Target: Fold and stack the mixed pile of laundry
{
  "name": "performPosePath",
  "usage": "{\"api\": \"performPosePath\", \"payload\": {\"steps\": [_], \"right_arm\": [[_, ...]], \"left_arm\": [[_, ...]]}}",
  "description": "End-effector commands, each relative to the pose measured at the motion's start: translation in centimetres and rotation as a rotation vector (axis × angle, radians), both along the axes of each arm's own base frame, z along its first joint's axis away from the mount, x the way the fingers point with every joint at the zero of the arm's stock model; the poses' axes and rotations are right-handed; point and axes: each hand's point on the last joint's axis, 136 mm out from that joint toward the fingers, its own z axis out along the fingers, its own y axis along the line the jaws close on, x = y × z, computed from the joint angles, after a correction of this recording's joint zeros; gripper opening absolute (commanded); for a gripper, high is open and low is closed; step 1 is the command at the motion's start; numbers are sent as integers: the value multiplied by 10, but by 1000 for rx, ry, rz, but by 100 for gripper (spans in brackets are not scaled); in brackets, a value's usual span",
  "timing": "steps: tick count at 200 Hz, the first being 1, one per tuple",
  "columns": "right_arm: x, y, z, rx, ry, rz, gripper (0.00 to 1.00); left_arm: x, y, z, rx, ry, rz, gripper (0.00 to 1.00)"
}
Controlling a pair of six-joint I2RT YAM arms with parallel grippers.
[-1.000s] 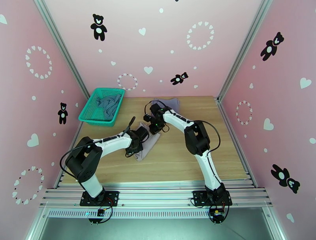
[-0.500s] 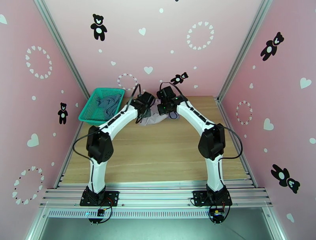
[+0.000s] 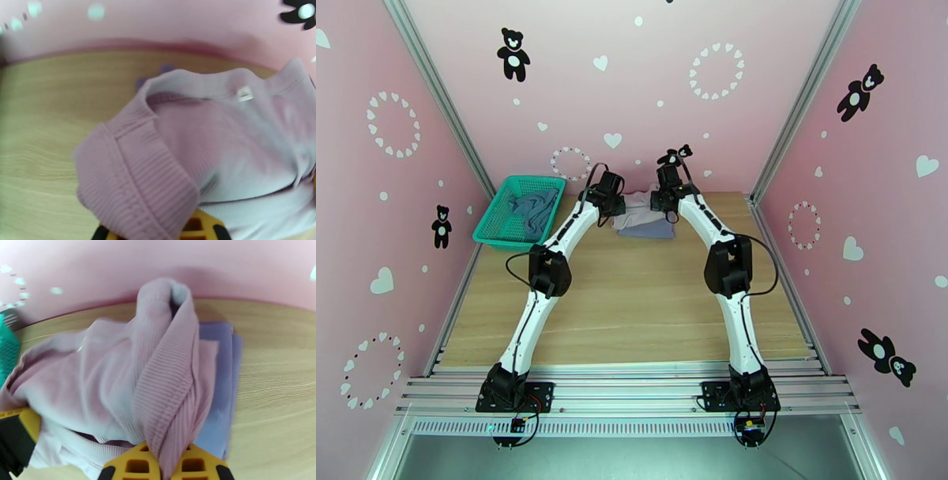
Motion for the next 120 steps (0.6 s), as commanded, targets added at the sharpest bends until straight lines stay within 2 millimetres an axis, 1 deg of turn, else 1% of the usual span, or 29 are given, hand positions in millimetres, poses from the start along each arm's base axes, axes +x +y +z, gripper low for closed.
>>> {"api": "performPosePath", "payload": {"steps": [1,12,24,31,51,65,68,73,74,76,84,91,101,107,112,120], "right_arm": [[9,-17,-14,-22,10,-83,0],[12,-26,-20,-32,12,-106,0],[15,-31,-23,-31,10,-116,0],[16,-34,-25,-32,11,-122,0],[17,-37,-22,-44,-7,-120,0],[17,-41,-21,-62,-13,-125,0],[18,-41,-21,-66,-15,-125,0],[18,-42,-22,-72,-14,-126,0],[18,-42,-22,-72,-15,-126,0],[18,-42,-22,-74,-15,-127,0],[19,-43,-24,-80,-14,-127,0],[18,-43,-28,-87,-7,-126,0],[19,-45,-34,-93,5,-130,0],[18,-45,-38,-96,17,-131,0],[18,-46,-43,-100,29,-132,0],[17,-47,-48,-102,41,-132,6]], "left_arm": [[12,-28,0,-128,-41,-90,0],[16,-32,-9,-141,-44,-95,0],[20,-33,-15,-152,-53,-94,0],[23,-35,-14,-160,-64,-96,0],[27,-39,-11,-180,-90,-103,0],[29,-36,-10,-180,-97,-98,0],[29,-36,-10,-181,-95,-97,1],[30,-34,-10,-179,-94,-93,5],[30,-34,-18,-174,-83,-92,6],[29,-33,-25,-170,-72,-90,8],[29,-30,-32,-164,-59,-83,17],[29,-27,-38,-161,-45,-77,30],[28,-24,-44,-157,-30,-69,45],[28,-22,-46,-153,-24,-64,56],[27,-21,-48,-151,-18,-60,62],[27,-19,-49,-147,-12,-57,71]]}}
